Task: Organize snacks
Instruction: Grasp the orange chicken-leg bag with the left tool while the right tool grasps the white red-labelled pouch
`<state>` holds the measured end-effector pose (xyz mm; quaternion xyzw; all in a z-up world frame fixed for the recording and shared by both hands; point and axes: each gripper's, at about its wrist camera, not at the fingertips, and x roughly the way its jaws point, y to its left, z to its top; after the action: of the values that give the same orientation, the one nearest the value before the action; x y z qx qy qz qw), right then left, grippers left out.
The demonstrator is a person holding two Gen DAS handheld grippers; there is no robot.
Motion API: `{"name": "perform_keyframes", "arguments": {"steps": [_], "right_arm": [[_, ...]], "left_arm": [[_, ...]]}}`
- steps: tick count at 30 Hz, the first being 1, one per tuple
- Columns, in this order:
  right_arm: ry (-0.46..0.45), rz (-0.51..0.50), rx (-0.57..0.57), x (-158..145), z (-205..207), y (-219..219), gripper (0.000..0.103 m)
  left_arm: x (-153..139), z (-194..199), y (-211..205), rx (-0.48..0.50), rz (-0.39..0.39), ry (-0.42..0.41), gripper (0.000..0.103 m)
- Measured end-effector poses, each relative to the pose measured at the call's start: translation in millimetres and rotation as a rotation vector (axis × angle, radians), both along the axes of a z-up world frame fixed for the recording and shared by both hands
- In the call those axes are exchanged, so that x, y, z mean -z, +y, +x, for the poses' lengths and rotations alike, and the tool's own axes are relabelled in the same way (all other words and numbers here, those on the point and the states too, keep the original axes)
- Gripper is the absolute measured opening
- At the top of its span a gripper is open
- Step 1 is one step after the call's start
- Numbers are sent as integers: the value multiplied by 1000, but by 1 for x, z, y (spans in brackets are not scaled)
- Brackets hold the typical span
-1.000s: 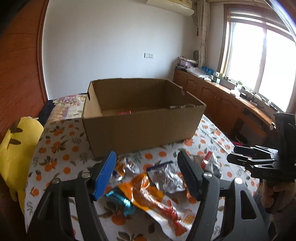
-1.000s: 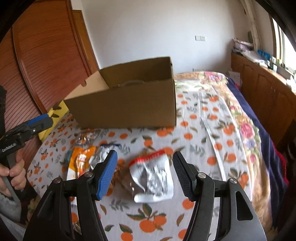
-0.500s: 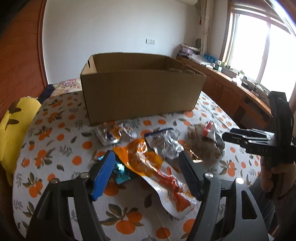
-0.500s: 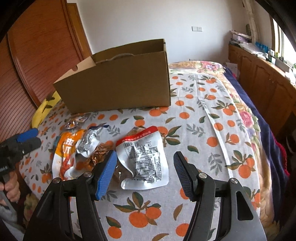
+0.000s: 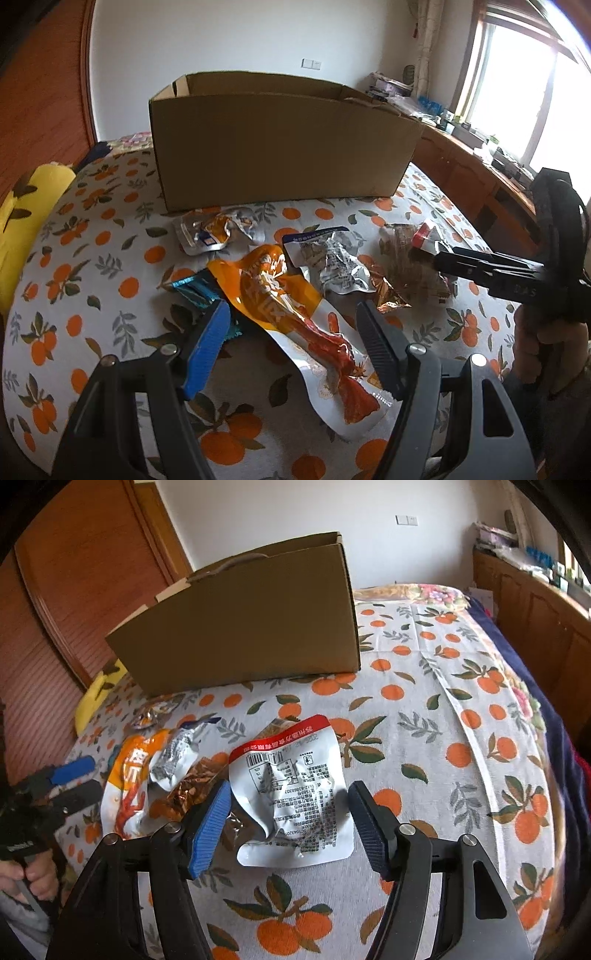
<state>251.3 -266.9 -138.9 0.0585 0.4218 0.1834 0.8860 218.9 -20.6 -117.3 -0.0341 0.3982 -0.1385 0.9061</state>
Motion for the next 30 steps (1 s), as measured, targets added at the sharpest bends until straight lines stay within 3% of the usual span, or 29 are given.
{"name": "perform_keyframes", "arguments": {"steps": [17, 30], "right_arm": [[-23, 69, -78, 3, -12, -8, 62], [-80, -2, -89, 4, -23, -1, 63]], "left_arm": [[29, 13, -23, -82, 45, 75, 72], [32, 25, -28, -120, 109, 54, 74]]}}
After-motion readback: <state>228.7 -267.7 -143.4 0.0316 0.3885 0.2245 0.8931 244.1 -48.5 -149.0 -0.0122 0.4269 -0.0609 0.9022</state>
